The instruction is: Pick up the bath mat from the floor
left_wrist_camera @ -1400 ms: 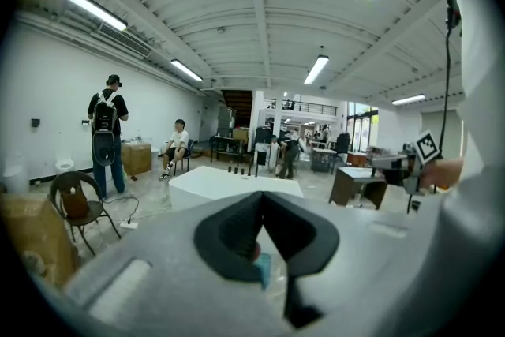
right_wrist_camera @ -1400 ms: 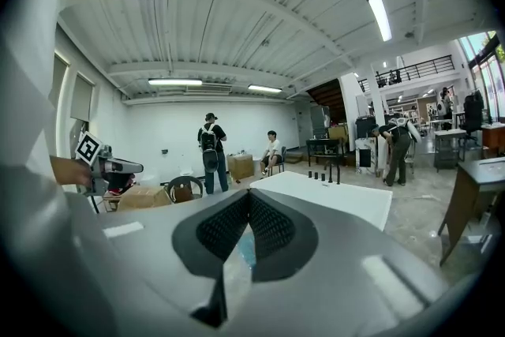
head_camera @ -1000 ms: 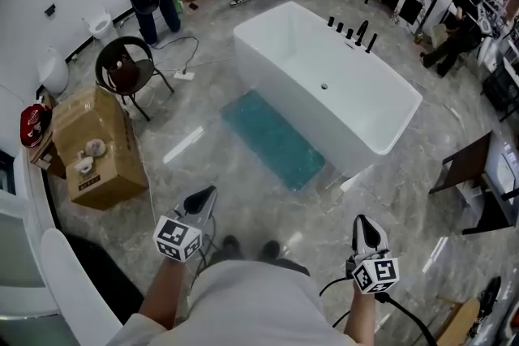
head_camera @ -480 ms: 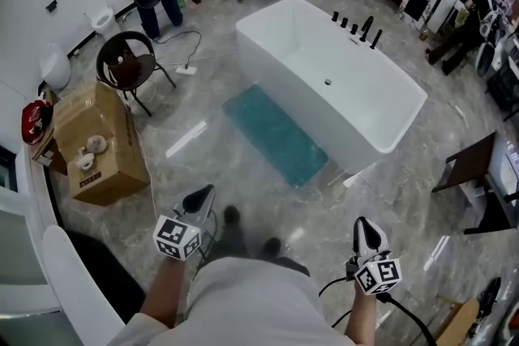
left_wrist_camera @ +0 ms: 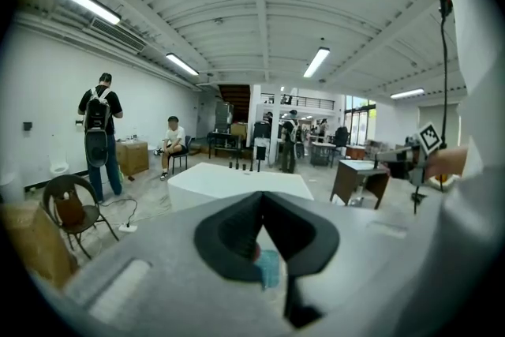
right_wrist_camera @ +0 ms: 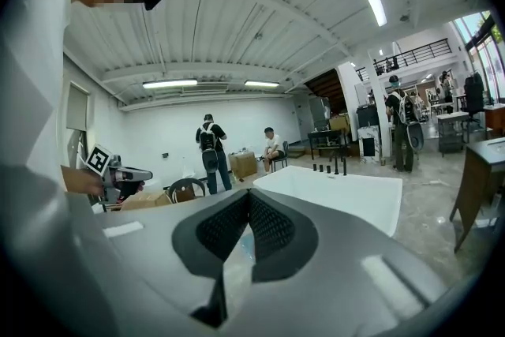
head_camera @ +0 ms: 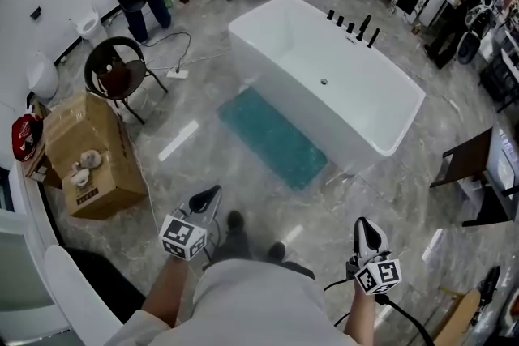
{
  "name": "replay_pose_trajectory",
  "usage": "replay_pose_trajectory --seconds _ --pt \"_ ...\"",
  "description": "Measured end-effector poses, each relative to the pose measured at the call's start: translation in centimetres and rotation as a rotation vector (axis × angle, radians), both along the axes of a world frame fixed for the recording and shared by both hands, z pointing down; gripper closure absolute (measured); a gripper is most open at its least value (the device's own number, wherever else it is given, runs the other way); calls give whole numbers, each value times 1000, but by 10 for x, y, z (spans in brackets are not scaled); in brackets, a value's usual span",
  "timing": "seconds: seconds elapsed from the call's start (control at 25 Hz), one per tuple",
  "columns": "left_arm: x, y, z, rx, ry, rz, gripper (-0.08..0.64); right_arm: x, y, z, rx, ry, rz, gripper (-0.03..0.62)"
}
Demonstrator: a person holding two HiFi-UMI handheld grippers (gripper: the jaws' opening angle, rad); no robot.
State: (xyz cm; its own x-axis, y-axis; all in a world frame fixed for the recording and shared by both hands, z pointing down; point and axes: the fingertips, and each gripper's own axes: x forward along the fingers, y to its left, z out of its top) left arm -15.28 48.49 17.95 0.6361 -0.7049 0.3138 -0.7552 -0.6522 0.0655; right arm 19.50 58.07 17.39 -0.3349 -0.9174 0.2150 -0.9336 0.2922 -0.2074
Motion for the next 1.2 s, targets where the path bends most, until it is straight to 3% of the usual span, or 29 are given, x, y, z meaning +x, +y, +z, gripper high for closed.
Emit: replay_pose_trajectory --seconds 0.52,0.68,0.84,1.2 --pt "-73 -120 8 -12 -35 102 558 -89 -106 -6 3 11 34 588" --pt "-96 -150 7 -13 -3 133 558 -120 -136 -4 -6 38 29 588" --pt "-115 -170 13 -26 17 148 558 -155 -148 2 -32 85 -30 588" --pt "-140 -196 26 -47 -14 166 558 -185 -174 18 -70 67 -11 588"
